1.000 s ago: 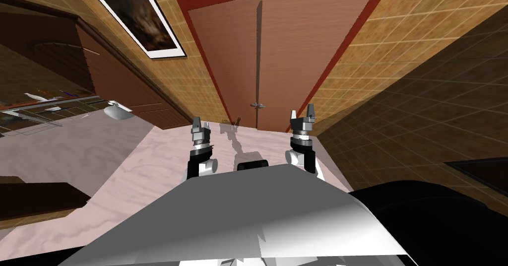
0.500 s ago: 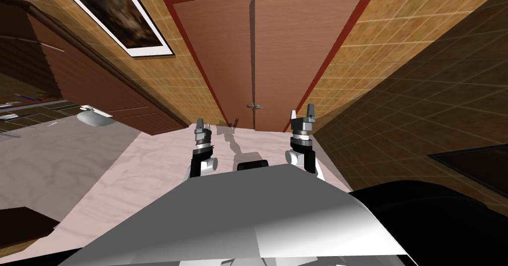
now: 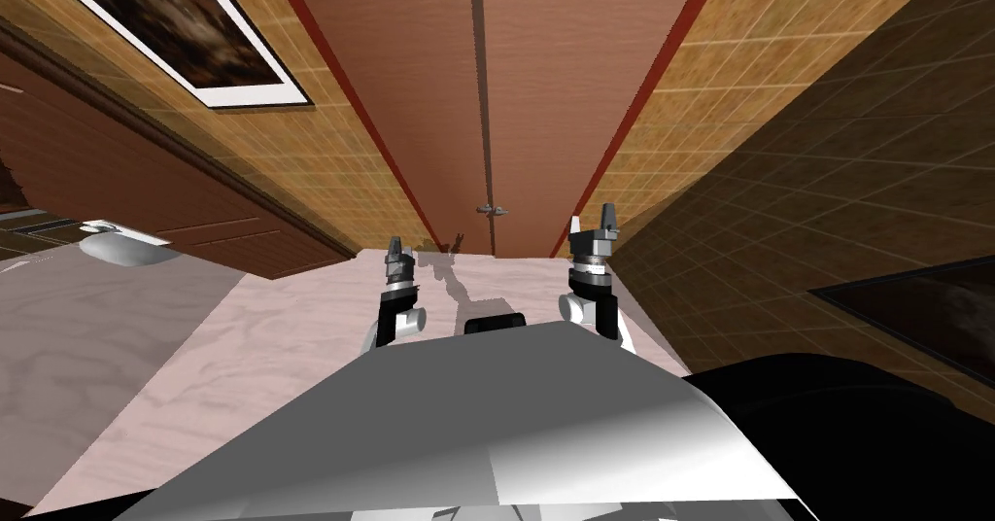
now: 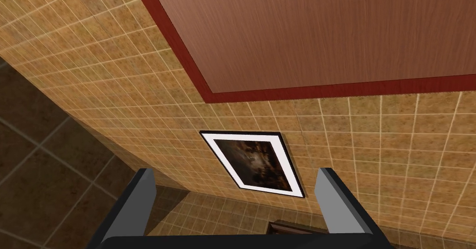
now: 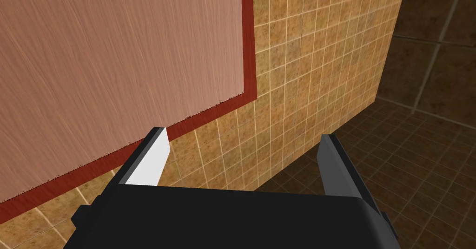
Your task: Pull the door open
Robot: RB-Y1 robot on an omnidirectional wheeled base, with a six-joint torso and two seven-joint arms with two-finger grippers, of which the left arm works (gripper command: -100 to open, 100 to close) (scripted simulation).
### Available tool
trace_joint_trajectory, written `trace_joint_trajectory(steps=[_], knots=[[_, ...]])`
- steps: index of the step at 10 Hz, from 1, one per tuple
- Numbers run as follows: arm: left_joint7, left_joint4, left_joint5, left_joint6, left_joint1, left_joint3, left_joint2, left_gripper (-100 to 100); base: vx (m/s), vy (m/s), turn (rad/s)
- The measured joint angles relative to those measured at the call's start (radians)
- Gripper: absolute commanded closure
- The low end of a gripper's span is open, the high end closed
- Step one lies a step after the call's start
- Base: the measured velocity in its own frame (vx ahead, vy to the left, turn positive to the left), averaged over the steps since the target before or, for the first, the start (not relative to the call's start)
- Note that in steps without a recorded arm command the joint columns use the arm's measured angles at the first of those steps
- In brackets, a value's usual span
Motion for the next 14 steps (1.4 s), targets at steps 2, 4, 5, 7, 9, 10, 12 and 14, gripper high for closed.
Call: trace_joint_trajectory(steps=[2,4,5,7,9,10,12,14], knots=[[0.0,0.051,0.001,-0.013,-0.022,0.016,0.005,-100,0.077,-0.01,-0.173],[0.005,0.099,0.006,-0.024,-0.042,0.04,0.016,-100,0.087,0.003,-0.105],[0.006,0.118,0.007,-0.029,-0.048,0.045,0.017,-100,0.057,0.016,-0.11],[0.006,0.173,0.008,-0.045,-0.074,0.064,0.02,-100,0.089,0.004,-0.191],[0.008,0.239,0.013,-0.066,-0.103,0.089,0.029,-100,0.111,0.011,-0.188],[0.012,0.266,0.015,-0.072,-0.114,0.103,0.033,-100,0.065,0.019,-0.04],[0.012,0.308,0.016,-0.08,-0.129,0.115,0.033,-100,0.065,0.01,-0.139],[0.013,0.358,0.018,-0.094,-0.152,0.133,0.037,-100,0.055,0.01,-0.097]])
